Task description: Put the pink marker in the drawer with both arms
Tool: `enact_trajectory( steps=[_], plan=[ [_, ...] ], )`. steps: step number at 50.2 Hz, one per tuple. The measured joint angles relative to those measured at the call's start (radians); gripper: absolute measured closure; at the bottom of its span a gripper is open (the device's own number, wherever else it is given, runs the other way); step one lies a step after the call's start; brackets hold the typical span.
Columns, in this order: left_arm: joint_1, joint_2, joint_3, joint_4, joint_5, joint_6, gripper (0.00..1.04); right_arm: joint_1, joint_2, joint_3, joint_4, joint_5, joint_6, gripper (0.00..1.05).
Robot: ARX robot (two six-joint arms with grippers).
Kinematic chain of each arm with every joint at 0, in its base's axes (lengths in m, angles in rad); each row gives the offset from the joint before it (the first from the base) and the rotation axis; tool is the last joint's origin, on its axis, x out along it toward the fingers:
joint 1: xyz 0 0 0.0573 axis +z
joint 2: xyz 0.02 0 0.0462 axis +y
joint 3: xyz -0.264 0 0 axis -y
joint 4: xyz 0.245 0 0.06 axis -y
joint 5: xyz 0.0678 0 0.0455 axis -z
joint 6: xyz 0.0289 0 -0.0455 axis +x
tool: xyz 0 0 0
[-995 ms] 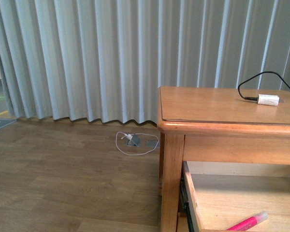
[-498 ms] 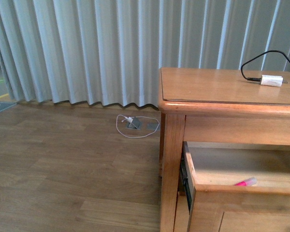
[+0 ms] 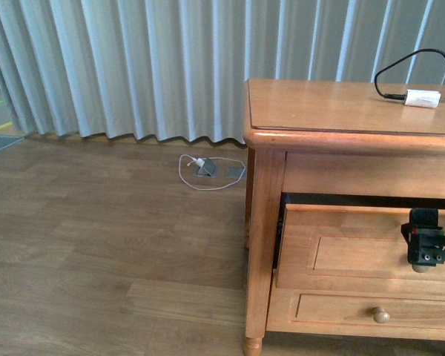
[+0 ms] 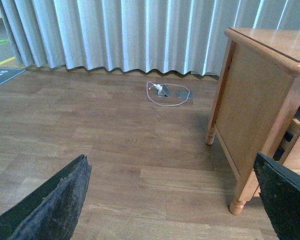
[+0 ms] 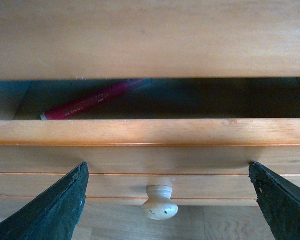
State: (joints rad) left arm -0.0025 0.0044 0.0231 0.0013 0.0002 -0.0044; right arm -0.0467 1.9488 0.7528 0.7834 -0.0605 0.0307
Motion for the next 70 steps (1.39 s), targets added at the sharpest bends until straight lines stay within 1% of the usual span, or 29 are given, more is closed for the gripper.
enact_trajectory(
  steps=[13,23,39,47,51,59,65,70],
  plan=[
    [0.000,0.000,0.000,0.000,0.000,0.000,0.06,0.000,0.102,0.087,0.065,0.009,0.029,0.08],
    [0.000,0.000,0.000,0.000,0.000,0.000,0.06,0.001,0.128,0.127,0.061,0.011,0.042,0.08],
    [0.000,0.000,0.000,0.000,0.000,0.000,0.06,-0.004,0.134,0.134,0.060,0.005,0.047,0.08],
    [0.000,0.000,0.000,0.000,0.000,0.000,0.06,-0.019,0.093,0.091,0.046,-0.011,0.044,0.08],
    [0.000,0.000,0.000,0.000,0.000,0.000,0.06,-0.032,0.040,0.040,0.024,-0.013,0.029,0.08],
    [0.000,0.000,0.000,0.000,0.000,0.000,0.06,-0.065,-0.108,-0.077,-0.038,-0.070,0.014,0.08],
    [0.000,0.000,0.000,0.000,0.000,0.000,0.06,-0.114,-0.300,-0.169,-0.162,-0.151,0.014,0.08],
    [0.000,0.000,0.000,0.000,0.000,0.000,0.06,-0.167,-0.494,-0.229,-0.296,-0.237,0.011,0.08]
  ],
)
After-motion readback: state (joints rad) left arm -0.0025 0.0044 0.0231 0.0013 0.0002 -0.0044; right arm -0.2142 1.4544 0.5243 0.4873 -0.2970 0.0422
